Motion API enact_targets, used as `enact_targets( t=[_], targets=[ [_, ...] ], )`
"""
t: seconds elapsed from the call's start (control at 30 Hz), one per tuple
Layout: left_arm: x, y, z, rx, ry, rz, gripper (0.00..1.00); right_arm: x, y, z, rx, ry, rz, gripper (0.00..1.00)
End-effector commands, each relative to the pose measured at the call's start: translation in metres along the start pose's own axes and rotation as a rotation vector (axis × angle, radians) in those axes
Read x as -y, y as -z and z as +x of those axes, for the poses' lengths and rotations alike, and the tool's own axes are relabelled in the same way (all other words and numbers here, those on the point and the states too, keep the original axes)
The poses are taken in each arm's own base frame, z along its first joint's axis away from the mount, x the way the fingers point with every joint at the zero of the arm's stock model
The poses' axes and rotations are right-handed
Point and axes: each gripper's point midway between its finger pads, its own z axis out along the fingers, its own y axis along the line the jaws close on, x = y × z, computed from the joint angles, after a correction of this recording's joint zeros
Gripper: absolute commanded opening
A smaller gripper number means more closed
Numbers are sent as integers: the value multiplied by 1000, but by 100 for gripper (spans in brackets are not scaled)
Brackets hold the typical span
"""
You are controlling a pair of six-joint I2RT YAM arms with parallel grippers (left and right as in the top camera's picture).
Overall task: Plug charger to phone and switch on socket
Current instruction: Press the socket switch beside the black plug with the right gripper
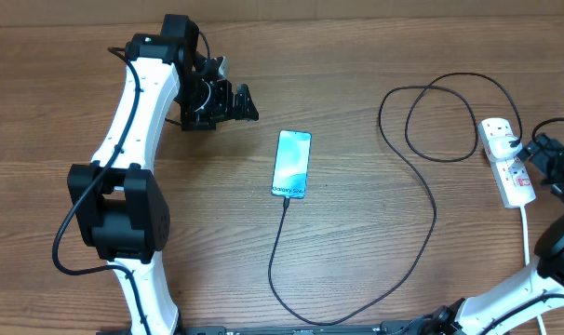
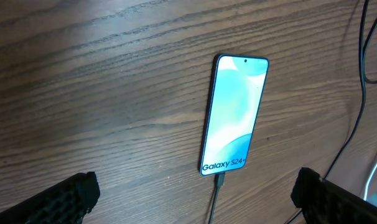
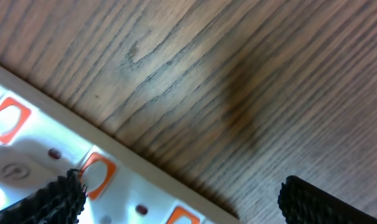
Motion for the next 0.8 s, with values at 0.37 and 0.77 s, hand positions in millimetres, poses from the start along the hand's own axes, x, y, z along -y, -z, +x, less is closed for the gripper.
enact_targets(
  t=[0.37,0.77],
  targets=[
    [5,13,-2,35,-9,2,100,3,-6,-13,35,-31,2,100],
    [5,13,-2,35,-9,2,100,1,-7,-2,-9,-41,-8,100]
  ],
)
